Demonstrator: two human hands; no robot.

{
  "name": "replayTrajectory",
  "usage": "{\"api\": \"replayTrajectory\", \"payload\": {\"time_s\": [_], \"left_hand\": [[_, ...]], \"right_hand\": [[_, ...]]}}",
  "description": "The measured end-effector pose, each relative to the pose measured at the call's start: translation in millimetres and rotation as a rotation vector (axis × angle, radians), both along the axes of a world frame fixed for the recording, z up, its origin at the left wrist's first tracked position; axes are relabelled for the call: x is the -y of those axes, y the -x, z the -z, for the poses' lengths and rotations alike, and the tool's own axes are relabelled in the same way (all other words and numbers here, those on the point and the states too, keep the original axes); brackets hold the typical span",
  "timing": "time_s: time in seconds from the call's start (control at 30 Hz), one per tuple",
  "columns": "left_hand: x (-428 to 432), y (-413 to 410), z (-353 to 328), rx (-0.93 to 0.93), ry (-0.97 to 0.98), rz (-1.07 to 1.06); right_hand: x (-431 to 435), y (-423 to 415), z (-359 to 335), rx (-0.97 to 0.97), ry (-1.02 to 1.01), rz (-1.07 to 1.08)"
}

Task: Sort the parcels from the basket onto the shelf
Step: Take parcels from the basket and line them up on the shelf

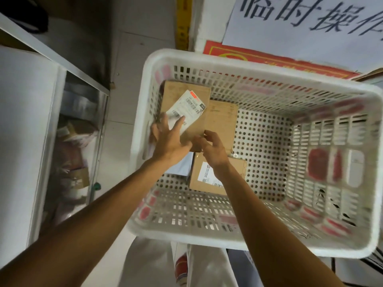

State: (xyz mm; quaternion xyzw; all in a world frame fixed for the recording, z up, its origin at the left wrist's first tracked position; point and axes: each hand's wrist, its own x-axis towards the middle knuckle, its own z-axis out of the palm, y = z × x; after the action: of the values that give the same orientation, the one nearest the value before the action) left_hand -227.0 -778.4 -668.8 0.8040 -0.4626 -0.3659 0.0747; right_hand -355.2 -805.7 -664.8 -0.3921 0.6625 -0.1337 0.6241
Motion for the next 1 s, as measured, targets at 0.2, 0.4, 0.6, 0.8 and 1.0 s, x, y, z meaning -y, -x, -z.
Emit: {"api": "replayTrajectory", "payload": {"time_s": [0.2,0.4,0.6,0.8,1.0], "left_hand": [[11,20,10,0.126,-0.094,-0.008],[3,19,13,0.182,0.027,-0.062],[-23,46,4,0.011,0.124,-0.043],[-25,32,36,-0.224,0.296,-0.002],[-10,14,49,-0.741,0.118,-0.356]], "right_hand": [[13,-14,13,0.032,-0.012,0.017],[6,-16,15,0.204,0.001,0.202],[23,27,3,-0.081,0.083,-0.066],[6,46,25,-0.084,0.13,-0.022],[8,46,39,0.029,0.065,0.05]]}}
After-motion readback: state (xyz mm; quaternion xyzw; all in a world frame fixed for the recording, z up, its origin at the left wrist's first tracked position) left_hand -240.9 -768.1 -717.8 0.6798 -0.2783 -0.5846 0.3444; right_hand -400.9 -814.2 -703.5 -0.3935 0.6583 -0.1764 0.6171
